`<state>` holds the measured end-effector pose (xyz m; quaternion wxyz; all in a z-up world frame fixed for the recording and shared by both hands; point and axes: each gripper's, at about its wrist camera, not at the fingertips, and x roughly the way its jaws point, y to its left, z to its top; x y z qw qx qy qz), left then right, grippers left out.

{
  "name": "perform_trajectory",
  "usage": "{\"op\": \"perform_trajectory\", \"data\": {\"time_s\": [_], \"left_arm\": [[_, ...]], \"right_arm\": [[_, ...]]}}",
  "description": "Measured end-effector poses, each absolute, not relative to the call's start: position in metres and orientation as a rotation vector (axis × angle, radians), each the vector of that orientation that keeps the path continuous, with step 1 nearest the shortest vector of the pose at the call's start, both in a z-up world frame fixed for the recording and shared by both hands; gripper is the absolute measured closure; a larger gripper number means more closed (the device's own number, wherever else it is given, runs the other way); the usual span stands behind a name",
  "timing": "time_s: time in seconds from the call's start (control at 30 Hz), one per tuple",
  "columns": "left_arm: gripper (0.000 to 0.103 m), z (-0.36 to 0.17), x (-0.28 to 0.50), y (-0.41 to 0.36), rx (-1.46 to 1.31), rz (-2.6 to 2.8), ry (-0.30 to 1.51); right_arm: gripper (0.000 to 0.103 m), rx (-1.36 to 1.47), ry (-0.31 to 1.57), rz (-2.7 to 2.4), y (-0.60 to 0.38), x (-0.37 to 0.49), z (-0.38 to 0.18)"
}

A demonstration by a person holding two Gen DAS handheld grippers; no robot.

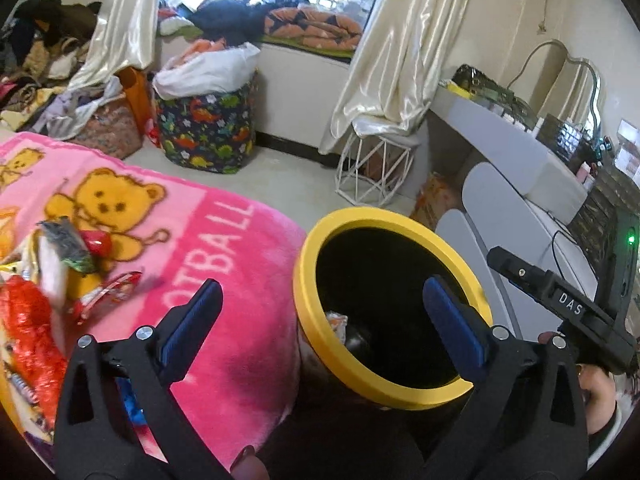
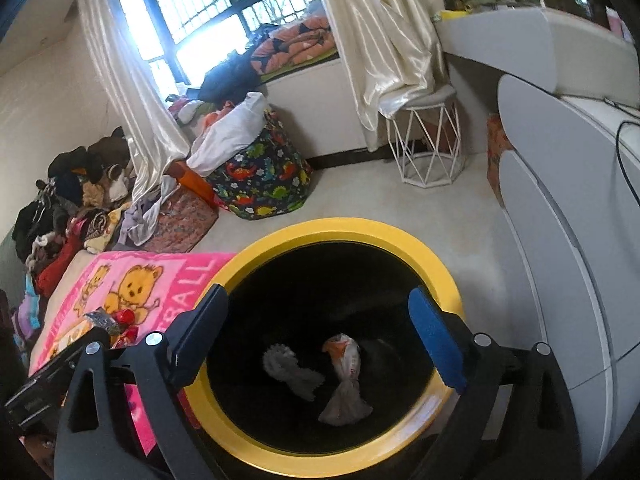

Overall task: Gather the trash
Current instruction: 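Open both tools to drop the sleeve and bag into the bin, then move both tools back over the trash on the blanket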

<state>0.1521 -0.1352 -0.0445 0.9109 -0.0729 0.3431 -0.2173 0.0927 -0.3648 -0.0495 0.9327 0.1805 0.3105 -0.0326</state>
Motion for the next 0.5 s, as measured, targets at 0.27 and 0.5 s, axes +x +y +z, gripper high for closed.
{"op": "perform_trajectory", "data": {"time_s": [0.27, 0.5], "left_arm": [[0.011, -0.023, 0.133, -0.116, -0.13, -0.418, 0.613], [0.011, -0.016, 0.123, -0.091, -0.128, -0.391, 0.577]], "right_arm": [[0.012, 0.333, 0.582, -0.044, -0.345, 0.085, -0.031], [0.011, 0.284, 0.566, -0.006, -0.319, 0.081, -0.022]]}}
